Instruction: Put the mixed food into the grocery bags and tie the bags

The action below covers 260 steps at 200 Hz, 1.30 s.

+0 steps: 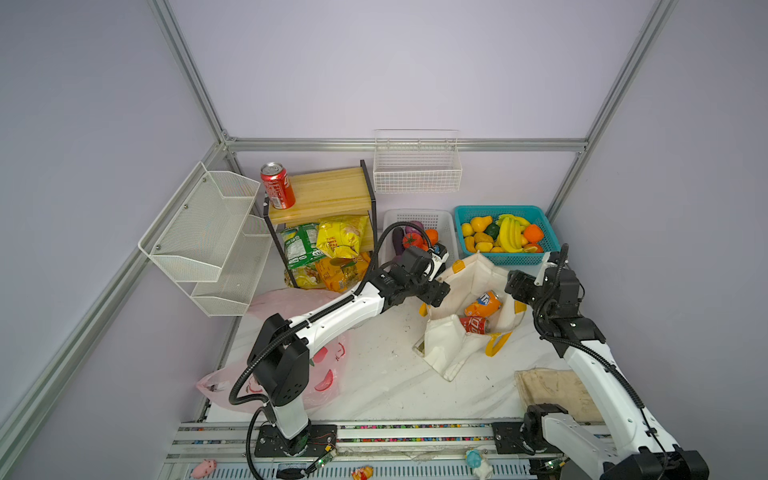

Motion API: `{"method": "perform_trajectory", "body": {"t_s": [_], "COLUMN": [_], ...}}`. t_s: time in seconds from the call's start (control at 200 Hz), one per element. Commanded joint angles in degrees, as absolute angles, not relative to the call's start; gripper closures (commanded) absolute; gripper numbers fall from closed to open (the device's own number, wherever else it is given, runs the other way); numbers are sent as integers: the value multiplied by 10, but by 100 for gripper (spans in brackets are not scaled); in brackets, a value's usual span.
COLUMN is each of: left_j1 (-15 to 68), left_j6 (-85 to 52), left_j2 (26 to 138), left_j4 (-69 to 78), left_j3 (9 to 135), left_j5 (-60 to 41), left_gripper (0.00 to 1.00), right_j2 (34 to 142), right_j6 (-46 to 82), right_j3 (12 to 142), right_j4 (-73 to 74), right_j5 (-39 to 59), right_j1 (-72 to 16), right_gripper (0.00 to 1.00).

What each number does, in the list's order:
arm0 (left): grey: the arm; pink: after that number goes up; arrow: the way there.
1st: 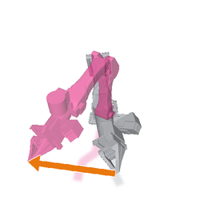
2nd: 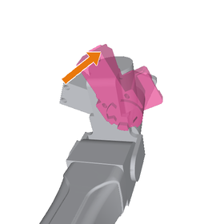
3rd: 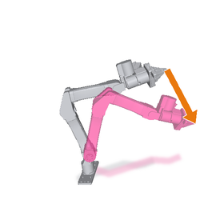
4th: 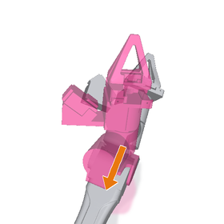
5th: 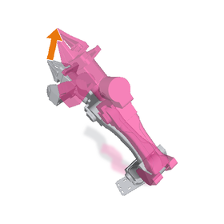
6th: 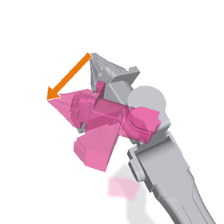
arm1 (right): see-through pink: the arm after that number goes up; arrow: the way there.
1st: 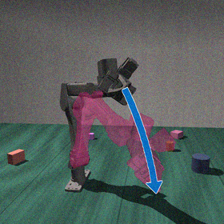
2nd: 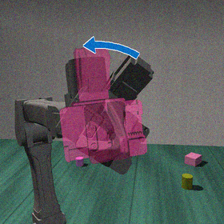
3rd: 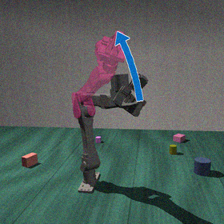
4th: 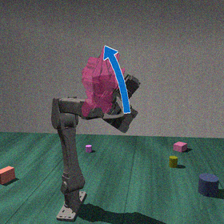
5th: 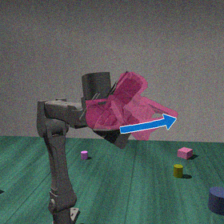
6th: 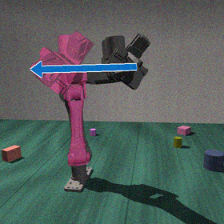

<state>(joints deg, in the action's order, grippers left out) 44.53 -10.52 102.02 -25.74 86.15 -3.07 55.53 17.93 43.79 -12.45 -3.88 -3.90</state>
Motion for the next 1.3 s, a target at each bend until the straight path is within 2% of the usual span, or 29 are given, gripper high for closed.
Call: {"method": "perform_trajectory", "body": {"t_s": [0.0, 0.19, 0.3, 0.42, 0.62, 0.905, 1.075, 1.175, 1.225, 1.295], "left_j1": [444, 444, 446, 445, 448, 461, 465, 463, 460, 455], "left_j6": [-174, -209, -221, -244, -286, -298, -302, -291, -282, -272], "left_j2": [1024, 1010, 993, 981, 980, 990, 1007, 999, 990, 973], "left_j4": [-275, -243, -211, -171, -107, -83, -80, -90, -94, -99], "left_j3": [896, 875, 853, 836, 814, 815, 814, 809, 806, 795], "left_j5": [-80, -131, -151, -189, -235, -253, -257, -241, -229, -210], "left_gripper": [28, 61, 79, 88, 95, 96, 91, 77, 67, 52], "right_j2": [560, 582, 582, 587, 605, 650, 684, 687, 685, 677], "right_j6": [192, 184, 180, 169, 167, 142, 143, 146, 144, 143], "right_j3": [425, 434, 447, 484, 533, 557, 562, 566, 567, 569], "right_j4": [-124, -113, -112, -127, -123, -112, -100, -96, -93, -91], "right_j5": [-26, 3, 6, -10, -30, -79, -68, -57, -50, -42], "right_j1": [-41, -45, -45, -45, -45, -45, -45, -45, -45, -45], "right_gripper": [23, 63, 79, 90, 96, 98, 93, 86, 81, 69]}}
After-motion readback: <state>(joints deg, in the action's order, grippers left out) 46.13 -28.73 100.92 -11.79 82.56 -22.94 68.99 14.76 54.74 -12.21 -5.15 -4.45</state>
